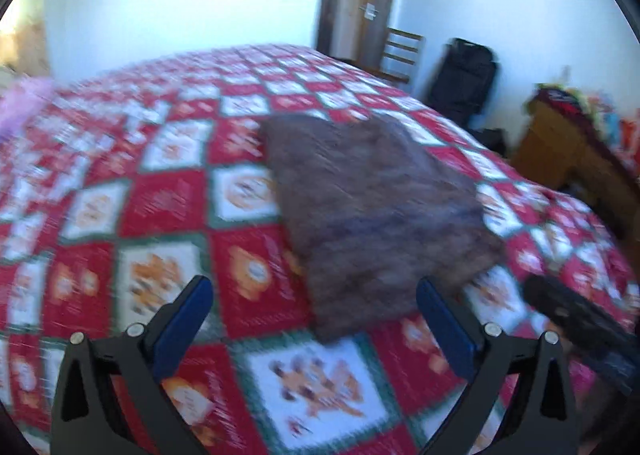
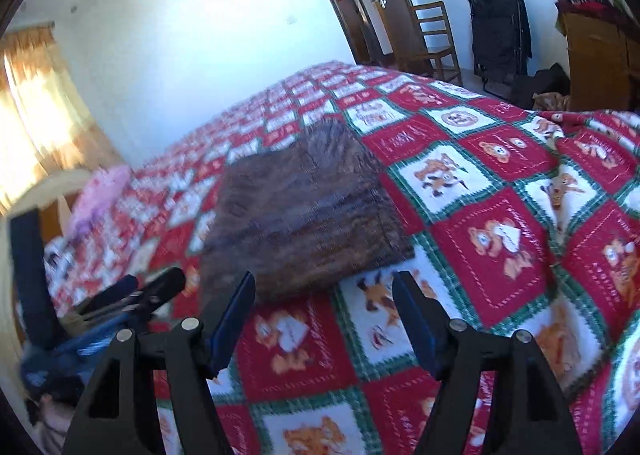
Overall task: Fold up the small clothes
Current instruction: 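Open both grippers and lift them away from the folded sweater, then grasp the folded brown sweater edge with the left gripper while the right gripper grasps it too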
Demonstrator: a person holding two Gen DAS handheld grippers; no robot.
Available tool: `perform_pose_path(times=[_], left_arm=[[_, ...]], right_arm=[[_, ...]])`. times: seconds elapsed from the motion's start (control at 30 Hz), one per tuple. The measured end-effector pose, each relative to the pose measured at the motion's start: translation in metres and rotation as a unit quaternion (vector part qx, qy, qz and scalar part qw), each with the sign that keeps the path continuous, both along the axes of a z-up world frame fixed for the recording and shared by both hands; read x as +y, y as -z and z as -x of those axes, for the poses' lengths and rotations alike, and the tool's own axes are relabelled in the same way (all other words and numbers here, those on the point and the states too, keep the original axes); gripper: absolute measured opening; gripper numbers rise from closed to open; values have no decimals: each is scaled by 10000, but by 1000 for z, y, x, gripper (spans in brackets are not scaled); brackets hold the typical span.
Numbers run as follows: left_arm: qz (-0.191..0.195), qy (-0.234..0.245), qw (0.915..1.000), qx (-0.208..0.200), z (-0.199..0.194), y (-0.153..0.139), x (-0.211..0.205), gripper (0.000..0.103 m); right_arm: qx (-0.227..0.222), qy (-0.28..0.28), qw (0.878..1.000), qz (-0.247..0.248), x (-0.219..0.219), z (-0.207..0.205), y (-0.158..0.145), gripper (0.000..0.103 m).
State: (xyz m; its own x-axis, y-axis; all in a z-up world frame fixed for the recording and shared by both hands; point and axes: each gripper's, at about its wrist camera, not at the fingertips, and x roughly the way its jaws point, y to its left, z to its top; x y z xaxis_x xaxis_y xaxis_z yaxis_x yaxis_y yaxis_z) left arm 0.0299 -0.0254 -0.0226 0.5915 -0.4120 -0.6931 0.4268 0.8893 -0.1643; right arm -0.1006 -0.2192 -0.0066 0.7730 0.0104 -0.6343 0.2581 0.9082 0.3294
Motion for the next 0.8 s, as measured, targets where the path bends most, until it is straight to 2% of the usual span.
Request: perform_pose_path(times=[0.17, 0.27, 0.43, 0.53, 0.63, 0.7, 0.8], left_arm=[[266, -36, 9995, 175, 0, 6, 13, 103], [639, -83, 9972, 375, -13, 3, 21, 103], [1065, -115, 9927, 550, -46, -6, 17, 103], [1025, -80, 9928, 614, -71, -9, 5, 103], [1092, -22, 9921, 620, -92, -9, -9, 103], [1150, 54, 9909, 702, -108, -5, -18, 103], [1300, -156, 9865, 980, -138, 12, -25, 102]], right_arm=[[130, -16, 9997, -215, -15, -5, 4, 72], [28, -2, 9996, -269, -28, -14, -5, 72], [-250, 53, 9977, -632, -68, -52, -28, 72], [-300, 8, 9979, -570, -88, -85, -32, 72], [17, -121, 9992, -383, -95, -121, -16, 72], [157, -189, 9987, -441, -99, -140, -2, 72], [299, -279, 9974, -590, -104, -162, 17, 72]])
